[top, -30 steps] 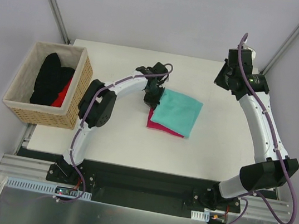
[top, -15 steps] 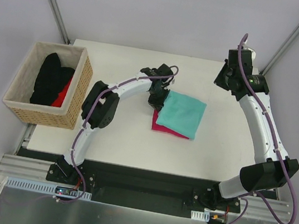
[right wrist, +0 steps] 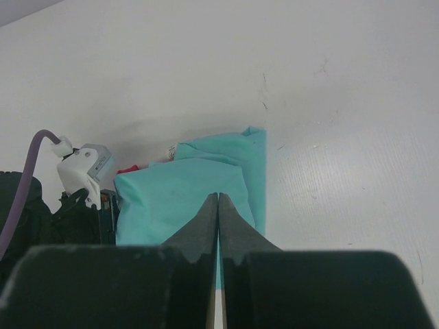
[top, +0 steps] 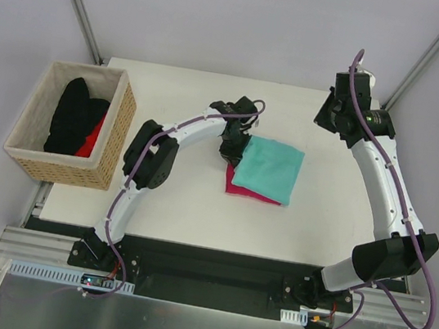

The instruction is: Fold and stack the t-shirts

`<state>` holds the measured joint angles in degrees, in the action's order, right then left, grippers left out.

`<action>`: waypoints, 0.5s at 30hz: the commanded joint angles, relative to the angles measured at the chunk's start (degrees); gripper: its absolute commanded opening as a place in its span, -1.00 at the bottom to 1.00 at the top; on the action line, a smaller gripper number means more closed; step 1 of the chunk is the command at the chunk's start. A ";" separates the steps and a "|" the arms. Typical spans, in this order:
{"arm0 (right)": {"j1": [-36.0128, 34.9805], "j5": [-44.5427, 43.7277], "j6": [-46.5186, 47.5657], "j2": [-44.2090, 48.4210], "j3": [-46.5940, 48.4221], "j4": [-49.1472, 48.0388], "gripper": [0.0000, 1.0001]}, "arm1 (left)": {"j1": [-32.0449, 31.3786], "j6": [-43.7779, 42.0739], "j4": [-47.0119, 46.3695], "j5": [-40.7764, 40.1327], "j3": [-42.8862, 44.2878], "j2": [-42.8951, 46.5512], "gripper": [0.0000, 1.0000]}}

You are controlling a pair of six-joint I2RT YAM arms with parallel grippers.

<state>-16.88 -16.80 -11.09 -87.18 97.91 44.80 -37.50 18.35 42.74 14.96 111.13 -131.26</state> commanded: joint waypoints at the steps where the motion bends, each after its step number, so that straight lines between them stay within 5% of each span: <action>1: 0.45 1.50 -0.95 -0.10 1.76 -0.77 -0.90 | -0.03 -0.68 1.73 -2.13 0.05 1.45 -0.67; 3: 0.45 2.20 -1.04 -1.06 2.46 -0.41 -0.77 | 0.32 -0.51 1.82 -2.83 -0.56 1.80 -0.54; 4: 0.45 2.29 -1.21 -1.33 2.72 -0.32 -0.61 | 0.49 -0.42 1.91 -3.18 -0.74 1.97 -0.30; 7: 0.45 2.73 -1.30 -2.03 3.25 -0.06 -0.43 | 1.46 0.11 1.99 -4.67 -2.14 3.03 -0.19; 15: 0.10 5.71 -1.83 -4.58 4.04 0.38 -0.46 | 4.36 1.25 1.73 -7.84 -6.62 6.80 -0.18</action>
<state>-16.73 -13.82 -12.01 -90.87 99.07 44.91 -34.72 18.92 42.96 10.79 106.78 -130.23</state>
